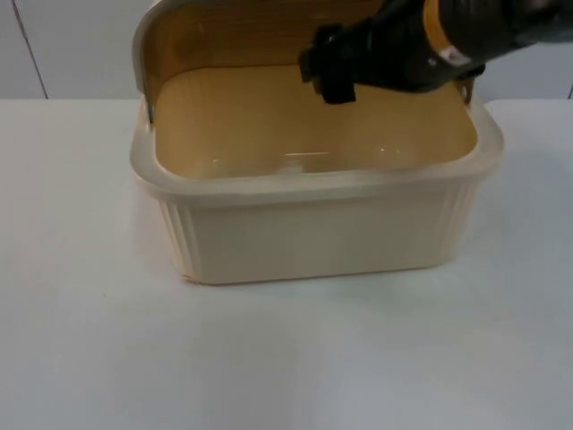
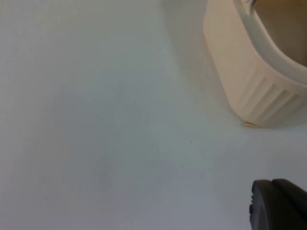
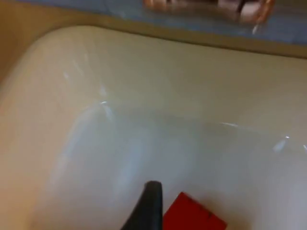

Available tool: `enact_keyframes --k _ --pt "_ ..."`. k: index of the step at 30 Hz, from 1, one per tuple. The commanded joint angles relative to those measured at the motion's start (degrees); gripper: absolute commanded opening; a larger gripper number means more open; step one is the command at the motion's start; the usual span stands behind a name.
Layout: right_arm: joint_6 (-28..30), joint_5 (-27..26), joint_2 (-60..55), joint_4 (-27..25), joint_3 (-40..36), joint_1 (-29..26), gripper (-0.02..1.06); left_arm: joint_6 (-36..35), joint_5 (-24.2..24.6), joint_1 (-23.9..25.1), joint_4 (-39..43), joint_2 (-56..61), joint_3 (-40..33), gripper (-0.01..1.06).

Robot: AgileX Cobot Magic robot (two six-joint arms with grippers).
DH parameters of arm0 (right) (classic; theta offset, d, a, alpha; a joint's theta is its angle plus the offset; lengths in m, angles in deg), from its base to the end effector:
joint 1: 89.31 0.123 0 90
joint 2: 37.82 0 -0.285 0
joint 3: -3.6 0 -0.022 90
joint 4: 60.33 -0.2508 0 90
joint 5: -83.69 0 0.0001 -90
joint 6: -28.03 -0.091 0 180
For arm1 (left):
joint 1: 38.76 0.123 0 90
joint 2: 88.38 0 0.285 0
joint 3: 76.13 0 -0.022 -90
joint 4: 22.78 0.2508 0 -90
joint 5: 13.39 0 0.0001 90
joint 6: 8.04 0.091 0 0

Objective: Open the box lid with the left hand, place the block into the box with the right hand, then close the box lid with the left hand.

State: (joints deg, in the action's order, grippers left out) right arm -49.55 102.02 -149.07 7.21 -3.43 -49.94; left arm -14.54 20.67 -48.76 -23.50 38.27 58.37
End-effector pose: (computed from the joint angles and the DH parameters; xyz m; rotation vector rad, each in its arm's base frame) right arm 0.3303 0.2367 0.2386 -0.3669 2.1343 0.1842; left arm 0.1453 -0.0263 0.2728 0.0625 2.3242 -0.1587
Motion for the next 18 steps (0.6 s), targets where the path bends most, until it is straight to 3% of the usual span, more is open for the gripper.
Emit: enact_keyframes --k 1,4,5,6,7,9,10,14,18 --pt "12.22 0.66 2.91 -11.46 0.35 0.81 0.82 0.09 -0.40 0.10 0.23 0.25 -0.04 0.00" --pt "26.63 5.80 6.80 -26.77 0.03 1.40 0.82 0.09 -0.40 0.10 0.23 0.25 -0.04 0.00" --pt "26.63 5.80 6.80 -26.77 0.03 1.40 0.82 0.09 -0.40 0.10 0.23 0.25 -0.04 0.00" --pt "33.78 10.32 8.98 -32.14 0.03 1.77 0.82 0.09 -0.40 0.10 0.23 0.25 -0.04 0.00" --pt "36.95 13.50 10.51 -34.80 0.03 1.77 0.82 0.09 -0.40 0.10 0.34 0.25 -0.04 0.00" --pt "43.72 18.48 13.44 -39.24 0.03 1.77 0.82 0.09 -0.52 0.10 0.32 0.25 -0.04 0.00" --pt "43.72 18.48 13.44 -39.24 0.03 1.77 0.82 0.09 -0.52 0.10 0.32 0.25 -0.04 0.00" --pt "55.39 25.23 19.23 -49.04 -0.42 1.77 0.82 0.09 -0.52 0.10 0.32 0.25 -0.04 0.00" --pt "58.82 25.58 23.72 -52.93 -3.36 1.77 0.82 0.09 -0.52 0.10 0.32 0.25 -0.04 0.00"
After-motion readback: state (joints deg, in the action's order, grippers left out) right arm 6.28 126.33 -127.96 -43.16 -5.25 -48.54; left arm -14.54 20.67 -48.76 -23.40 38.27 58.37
